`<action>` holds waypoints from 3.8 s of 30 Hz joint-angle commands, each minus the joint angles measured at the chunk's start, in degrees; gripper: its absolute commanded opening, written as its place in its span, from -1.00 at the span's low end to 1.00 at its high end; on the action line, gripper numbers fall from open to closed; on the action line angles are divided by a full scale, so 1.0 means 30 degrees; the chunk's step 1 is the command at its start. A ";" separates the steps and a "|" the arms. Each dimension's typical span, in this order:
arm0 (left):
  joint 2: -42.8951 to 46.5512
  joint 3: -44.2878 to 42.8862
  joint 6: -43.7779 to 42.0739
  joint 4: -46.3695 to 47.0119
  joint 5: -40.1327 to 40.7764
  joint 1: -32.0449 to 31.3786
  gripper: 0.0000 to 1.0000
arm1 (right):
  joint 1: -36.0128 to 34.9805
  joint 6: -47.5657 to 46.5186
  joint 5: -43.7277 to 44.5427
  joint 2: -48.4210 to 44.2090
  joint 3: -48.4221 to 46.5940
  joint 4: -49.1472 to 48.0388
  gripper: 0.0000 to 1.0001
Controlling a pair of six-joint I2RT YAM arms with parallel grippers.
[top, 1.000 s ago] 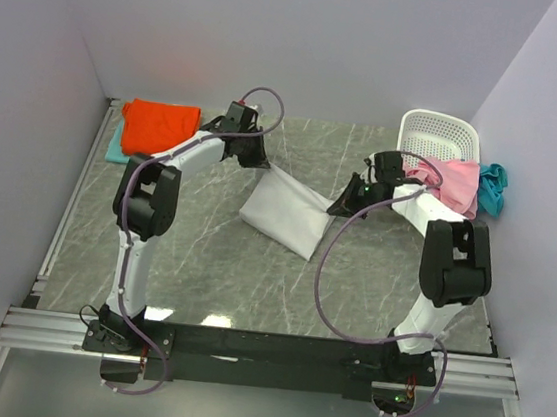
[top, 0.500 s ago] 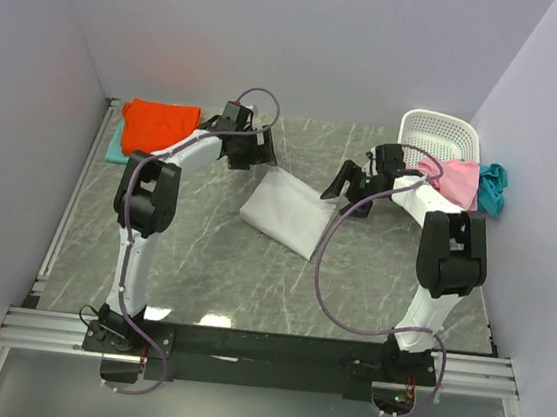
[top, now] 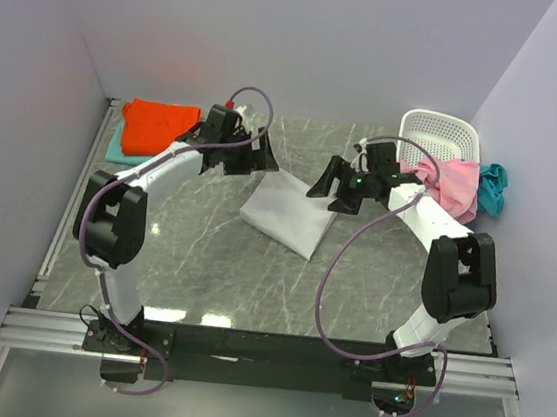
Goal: Fold and stack the t-shirts
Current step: Fold the tshirt, then neatly place the folded tshirt to the corner
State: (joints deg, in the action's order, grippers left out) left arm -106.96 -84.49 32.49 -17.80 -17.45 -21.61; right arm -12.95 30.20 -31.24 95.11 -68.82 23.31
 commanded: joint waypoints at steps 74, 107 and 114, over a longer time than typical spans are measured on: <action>0.0411 0.2735 0.1563 0.0075 0.3094 -0.1118 0.99 | 0.1093 -0.1188 0.7926 -0.8678 0.1610 0.3069 0.90; -0.5011 -0.0721 0.1036 -0.3029 0.6339 -0.3139 -0.99 | 0.2529 -0.1745 0.8041 -0.9114 0.3602 0.3188 0.88; -0.3871 -0.1602 -0.0689 -0.3763 0.9858 -0.3140 -0.99 | 0.2588 -0.1804 0.8247 -0.9877 0.4159 0.2806 0.88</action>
State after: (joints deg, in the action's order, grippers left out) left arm -119.96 -87.22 35.05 -25.19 3.01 -31.48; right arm -5.67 25.63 -8.14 67.55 -56.64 33.69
